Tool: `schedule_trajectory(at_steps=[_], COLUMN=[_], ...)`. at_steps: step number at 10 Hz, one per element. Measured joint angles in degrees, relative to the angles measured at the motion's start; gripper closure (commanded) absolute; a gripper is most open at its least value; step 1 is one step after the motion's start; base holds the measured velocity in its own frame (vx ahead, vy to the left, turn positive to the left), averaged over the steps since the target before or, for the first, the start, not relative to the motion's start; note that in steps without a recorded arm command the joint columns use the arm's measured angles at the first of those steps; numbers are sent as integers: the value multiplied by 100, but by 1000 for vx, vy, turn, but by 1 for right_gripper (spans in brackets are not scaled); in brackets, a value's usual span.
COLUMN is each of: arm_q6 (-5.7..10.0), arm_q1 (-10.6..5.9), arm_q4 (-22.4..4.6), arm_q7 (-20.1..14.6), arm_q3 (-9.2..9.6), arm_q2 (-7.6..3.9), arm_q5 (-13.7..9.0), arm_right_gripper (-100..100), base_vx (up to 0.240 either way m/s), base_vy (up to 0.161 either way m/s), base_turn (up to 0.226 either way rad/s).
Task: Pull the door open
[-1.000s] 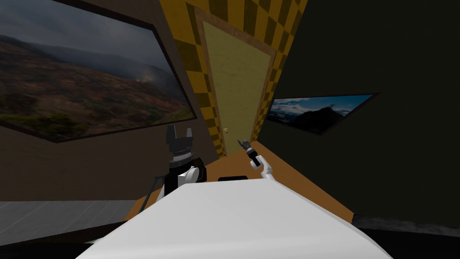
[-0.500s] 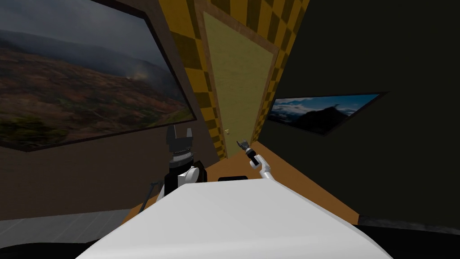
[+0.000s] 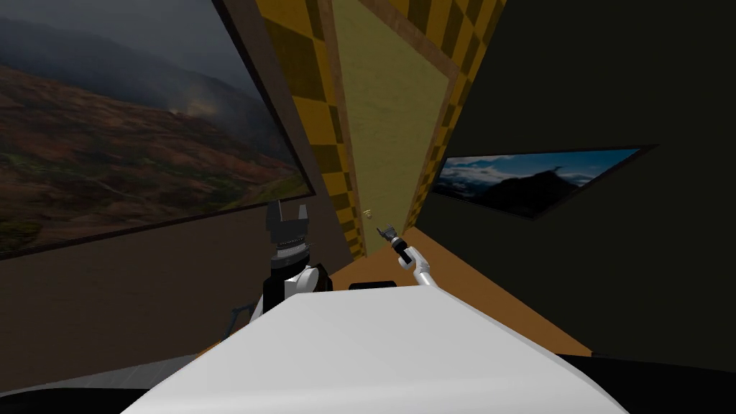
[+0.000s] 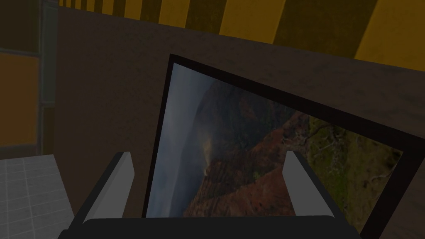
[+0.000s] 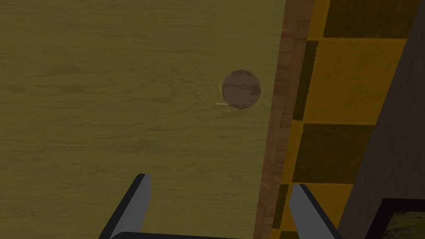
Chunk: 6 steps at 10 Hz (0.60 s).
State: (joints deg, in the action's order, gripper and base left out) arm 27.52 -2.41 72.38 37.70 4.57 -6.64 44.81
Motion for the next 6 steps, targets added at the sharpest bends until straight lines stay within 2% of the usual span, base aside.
schedule_trajectory(at_steps=[1, 2, 4, 6], arm_q6=[0, -20, -53, -68], arm_q1=[-62, -116, -144, -191], arm_q4=[-109, -178, -191, -265], arm_q7=[74, 115, 153, 278], arm_q3=[13, 33, -8, -142], arm_q2=[11, 1, 16, 51], arm_q5=[70, 129, 124, 88], arm_right_gripper=[-100, -100, -100, -100], base_vx=[151, 65, -65, -139], base_vy=[153, 71, -123, -152], base_turn=[-8, -6, 102, 155])
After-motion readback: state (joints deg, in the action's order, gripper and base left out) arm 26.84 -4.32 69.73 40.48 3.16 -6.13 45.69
